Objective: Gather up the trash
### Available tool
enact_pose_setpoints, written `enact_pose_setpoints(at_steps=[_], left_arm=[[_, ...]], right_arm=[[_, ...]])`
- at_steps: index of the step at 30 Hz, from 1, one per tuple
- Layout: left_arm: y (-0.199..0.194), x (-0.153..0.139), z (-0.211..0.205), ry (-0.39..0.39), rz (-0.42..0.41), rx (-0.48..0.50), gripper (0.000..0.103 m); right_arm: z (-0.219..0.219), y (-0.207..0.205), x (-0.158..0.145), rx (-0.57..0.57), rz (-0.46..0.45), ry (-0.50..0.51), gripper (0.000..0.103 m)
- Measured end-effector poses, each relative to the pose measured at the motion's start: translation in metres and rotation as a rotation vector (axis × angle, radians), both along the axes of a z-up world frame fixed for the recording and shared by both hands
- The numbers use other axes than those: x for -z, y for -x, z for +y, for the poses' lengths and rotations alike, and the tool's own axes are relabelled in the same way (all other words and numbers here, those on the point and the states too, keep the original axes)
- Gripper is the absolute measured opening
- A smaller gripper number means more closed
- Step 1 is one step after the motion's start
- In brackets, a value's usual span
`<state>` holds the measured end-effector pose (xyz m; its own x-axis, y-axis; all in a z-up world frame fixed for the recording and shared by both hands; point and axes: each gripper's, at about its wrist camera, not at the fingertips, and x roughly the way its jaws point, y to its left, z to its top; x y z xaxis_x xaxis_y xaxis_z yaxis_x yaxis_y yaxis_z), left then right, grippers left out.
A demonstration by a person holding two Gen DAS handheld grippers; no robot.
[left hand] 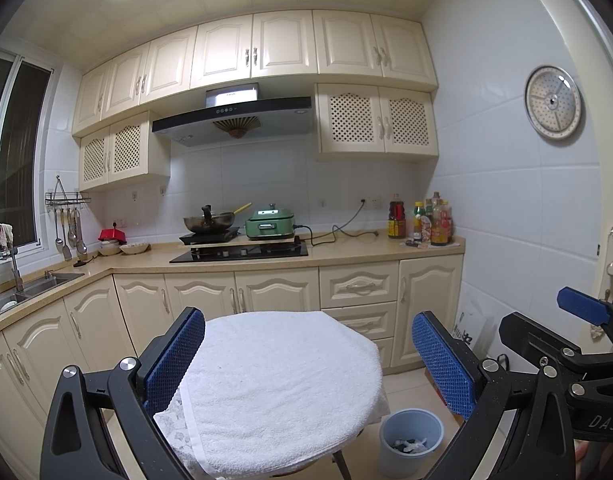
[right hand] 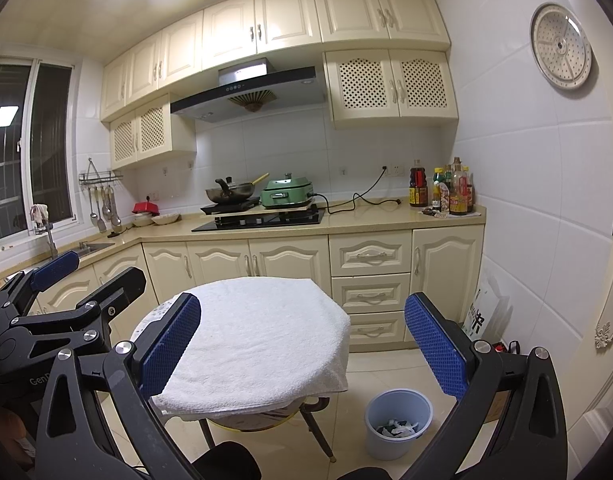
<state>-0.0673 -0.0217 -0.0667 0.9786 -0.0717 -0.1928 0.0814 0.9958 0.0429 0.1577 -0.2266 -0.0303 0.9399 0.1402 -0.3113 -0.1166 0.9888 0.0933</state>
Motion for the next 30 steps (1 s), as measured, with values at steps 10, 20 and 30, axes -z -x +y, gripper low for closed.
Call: enact_pose_setpoints(at_steps=[10, 20, 30], left_arm=[[0.0023, 0.0019, -0.0063, 0.000, 0.000, -0.003, 0.102], [0.0009, 0.0032, -0.0100, 0.004, 0.018, -0.002, 0.102], [-0.0036, -0.0007, -0.0078, -0.005, 0.016, -0.014, 0.102]], right_arm=[[0.0001, 0.0001, 0.0001, 0.001, 0.000, 0.000, 0.103], [-0.0004, 0.0000, 0.0000, 0.001, 0.000, -0.002, 0.103], [0.0048, 0.0013, 0.0028, 0.008, 0.007, -0.002, 0.103]])
